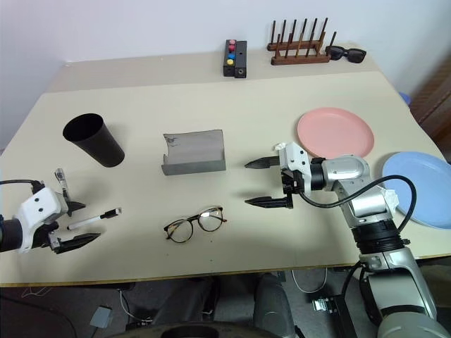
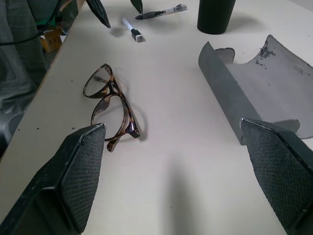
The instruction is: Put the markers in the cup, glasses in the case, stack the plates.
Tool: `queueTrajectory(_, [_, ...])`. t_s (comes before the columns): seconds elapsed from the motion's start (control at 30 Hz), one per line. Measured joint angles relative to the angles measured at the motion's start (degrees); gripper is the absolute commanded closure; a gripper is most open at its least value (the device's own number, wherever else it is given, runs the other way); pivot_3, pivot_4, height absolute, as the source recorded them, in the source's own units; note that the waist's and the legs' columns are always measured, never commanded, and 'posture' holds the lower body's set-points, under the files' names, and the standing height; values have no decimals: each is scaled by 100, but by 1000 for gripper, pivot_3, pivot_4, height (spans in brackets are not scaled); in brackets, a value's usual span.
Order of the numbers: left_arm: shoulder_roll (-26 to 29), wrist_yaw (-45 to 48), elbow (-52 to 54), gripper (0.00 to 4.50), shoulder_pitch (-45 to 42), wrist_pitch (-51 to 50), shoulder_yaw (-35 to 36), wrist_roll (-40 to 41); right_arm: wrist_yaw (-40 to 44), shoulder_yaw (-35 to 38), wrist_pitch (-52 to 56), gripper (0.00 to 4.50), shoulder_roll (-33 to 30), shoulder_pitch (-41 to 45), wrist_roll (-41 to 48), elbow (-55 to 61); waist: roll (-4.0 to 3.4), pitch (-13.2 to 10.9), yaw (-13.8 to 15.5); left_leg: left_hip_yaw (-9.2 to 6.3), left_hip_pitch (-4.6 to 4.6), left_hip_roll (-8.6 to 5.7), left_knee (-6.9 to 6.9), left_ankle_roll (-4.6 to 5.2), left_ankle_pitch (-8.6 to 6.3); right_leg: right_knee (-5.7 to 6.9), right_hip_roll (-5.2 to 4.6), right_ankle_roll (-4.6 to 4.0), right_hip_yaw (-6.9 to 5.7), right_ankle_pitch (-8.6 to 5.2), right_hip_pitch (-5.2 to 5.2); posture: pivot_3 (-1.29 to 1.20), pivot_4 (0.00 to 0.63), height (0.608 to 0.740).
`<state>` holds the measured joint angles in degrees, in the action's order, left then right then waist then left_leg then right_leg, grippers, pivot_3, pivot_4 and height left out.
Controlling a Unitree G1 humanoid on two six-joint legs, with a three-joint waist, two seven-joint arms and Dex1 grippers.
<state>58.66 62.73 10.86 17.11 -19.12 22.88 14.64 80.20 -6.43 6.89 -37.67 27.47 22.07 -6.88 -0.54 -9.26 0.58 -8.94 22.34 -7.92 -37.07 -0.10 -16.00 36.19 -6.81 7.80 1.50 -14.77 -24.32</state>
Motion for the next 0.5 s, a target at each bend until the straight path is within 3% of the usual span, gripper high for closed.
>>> queueTrajectory(0.5, [399, 580, -1549, 56, -1283, 1299, -1186, -677, -232, -1, 252, 0, 55, 2, 0, 284, -4, 1, 18, -2, -1, -2, -1, -1, 1, 5, -1, 0, -2, 0, 0, 0, 150, 740])
